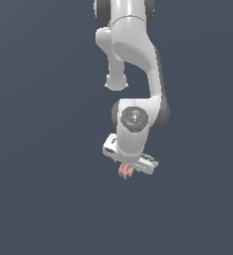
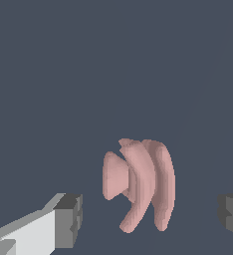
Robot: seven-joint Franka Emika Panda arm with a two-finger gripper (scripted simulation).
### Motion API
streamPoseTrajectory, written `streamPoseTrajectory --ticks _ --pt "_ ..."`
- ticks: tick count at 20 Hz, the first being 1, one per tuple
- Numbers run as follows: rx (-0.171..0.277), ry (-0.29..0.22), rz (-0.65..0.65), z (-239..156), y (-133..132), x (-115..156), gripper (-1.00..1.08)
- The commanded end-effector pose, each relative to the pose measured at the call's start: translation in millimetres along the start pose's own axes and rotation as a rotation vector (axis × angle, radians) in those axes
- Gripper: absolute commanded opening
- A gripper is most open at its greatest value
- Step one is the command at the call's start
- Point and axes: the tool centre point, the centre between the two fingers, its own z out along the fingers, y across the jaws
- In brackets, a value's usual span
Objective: Pick up the object and move it to a goal position.
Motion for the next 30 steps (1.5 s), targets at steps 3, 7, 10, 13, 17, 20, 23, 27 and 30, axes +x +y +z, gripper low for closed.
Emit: streamPoseTrajectory --ticks 3,7,10,13,17,20,23,27,30 --pt "0.000 -0.001 0.001 13.7 0.3 -0.3 1.00" --pt "0.000 0.000 0.004 37.0 0.6 -0.7 1.00" --pt "0.000 0.000 0.004 47.7 0.5 -0.8 1.00" --pt "0.000 0.000 0.004 50.0 -0.1 -0.1 1.00" --pt "0.000 0.000 0.004 49.0 -0.3 0.4 -1.00" --pt "0.000 0.000 0.004 49.0 -0.3 0.4 -1.00" --pt "0.000 0.000 0.004 49.0 -0.3 0.4 -1.00" --pt "0.000 0.000 0.004 48.8 -0.1 0.3 -1.00" --pt "0.000 0.000 0.004 46.4 1.4 -0.5 -1.00"
